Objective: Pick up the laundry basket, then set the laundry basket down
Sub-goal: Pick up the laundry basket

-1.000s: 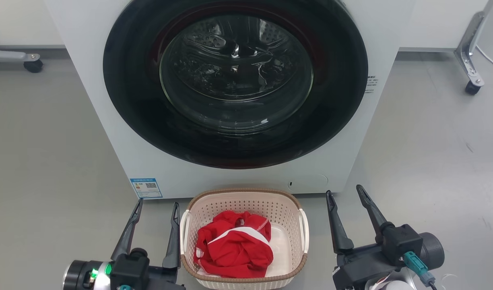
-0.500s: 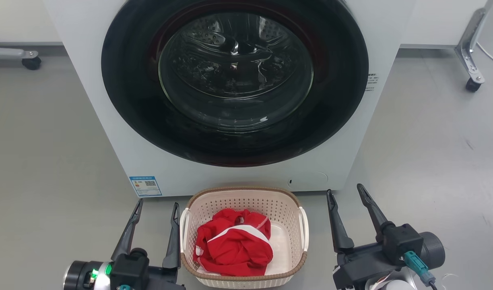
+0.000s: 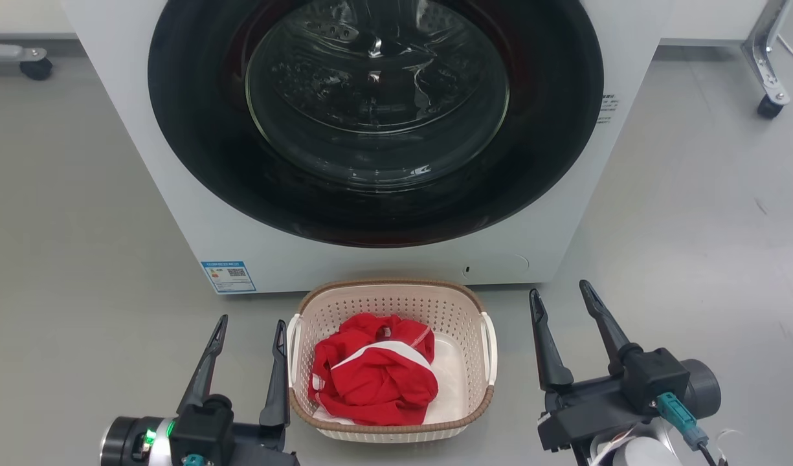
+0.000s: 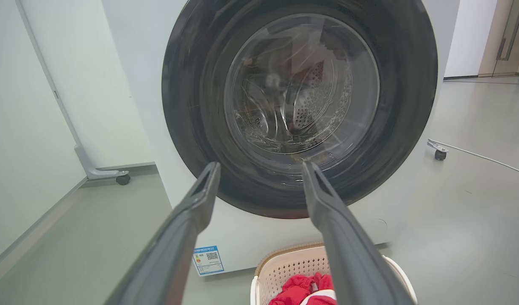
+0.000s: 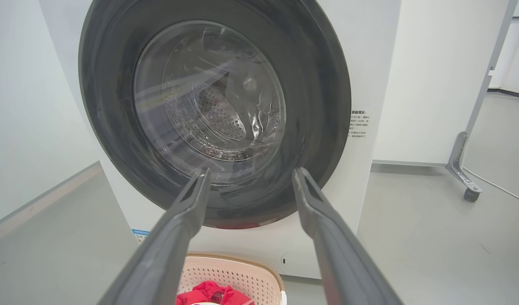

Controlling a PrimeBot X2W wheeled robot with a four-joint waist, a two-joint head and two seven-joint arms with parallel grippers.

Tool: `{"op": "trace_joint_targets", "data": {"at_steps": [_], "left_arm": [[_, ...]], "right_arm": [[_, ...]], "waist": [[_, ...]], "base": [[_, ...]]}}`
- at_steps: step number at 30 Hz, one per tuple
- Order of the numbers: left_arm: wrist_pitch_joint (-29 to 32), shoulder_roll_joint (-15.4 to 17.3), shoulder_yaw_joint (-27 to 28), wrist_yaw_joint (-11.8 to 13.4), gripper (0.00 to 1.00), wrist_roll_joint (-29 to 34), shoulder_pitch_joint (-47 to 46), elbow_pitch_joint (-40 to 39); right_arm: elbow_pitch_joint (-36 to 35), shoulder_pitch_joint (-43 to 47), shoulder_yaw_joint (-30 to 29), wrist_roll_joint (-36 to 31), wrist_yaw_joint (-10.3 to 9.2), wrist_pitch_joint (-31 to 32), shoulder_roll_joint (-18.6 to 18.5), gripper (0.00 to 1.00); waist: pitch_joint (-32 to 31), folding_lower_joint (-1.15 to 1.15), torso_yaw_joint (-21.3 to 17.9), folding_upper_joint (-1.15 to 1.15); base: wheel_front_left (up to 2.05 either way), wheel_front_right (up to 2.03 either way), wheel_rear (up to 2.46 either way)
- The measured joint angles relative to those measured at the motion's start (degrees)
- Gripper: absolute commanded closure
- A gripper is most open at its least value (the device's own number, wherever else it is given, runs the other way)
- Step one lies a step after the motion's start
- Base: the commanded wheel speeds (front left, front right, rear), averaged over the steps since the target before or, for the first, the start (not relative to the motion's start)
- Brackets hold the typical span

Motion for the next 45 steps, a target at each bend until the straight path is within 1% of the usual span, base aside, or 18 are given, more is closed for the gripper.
{"op": "trace_joint_targets", "data": {"at_steps": [10,18,20,22,26,38,45], "left_arm": [[0.0,-0.1,0.8,-0.6,0.0,-1.1,-4.0,0.6],[0.3,-0.6,1.4,-1.1,0.0,-1.6,-10.5,2.5],[0.6,-0.7,1.4,-1.2,0.0,-1.6,-12.1,3.3],[0.8,-0.8,1.4,-1.6,0.0,-1.6,-13.7,4.1],[0.8,-0.9,1.5,-1.6,0.0,-1.7,-15.8,5.4],[1.3,-1.6,1.4,-2.1,0.0,-3.7,-24.2,11.8],[1.4,-1.9,1.3,-2.6,0.0,-4.6,-29.3,16.2]], "right_arm": [[0.0,-4.9,-1.2,0.0,0.54,-0.1,0.1,0.0],[1.2,-10.8,-2.5,-0.4,1.1,-0.2,0.0,0.0],[1.8,-12.1,-2.8,-0.4,1.53,-0.2,0.0,0.0],[2.6,-13.3,-3.2,-0.4,1.57,-0.2,0.0,0.0],[3.5,-14.8,-3.6,-0.4,1.69,-0.2,0.0,0.0],[9.4,-21.7,-5.5,-0.3,2.52,-0.2,-0.2,0.0],[13.6,-26.3,-6.4,0.2,2.53,-0.2,-0.4,0.0]], "waist": [[5.0,0.0,-0.2,0.0],[10.8,0.01,-0.4,0.0],[12.4,0.01,-0.4,0.0],[14.0,0.01,-0.4,0.0],[16.5,0.01,-0.4,0.0],[26.5,0.01,0.2,0.01],[32.4,0.01,1.0,0.01]], "base": [[0.0,0.0,0.0],[0.0,0.0,0.0],[0.0,0.0,0.0],[0.0,0.0,0.0],[0.0,0.0,0.0],[0.0,0.0,0.0],[0.0,0.0,0.0]]}}
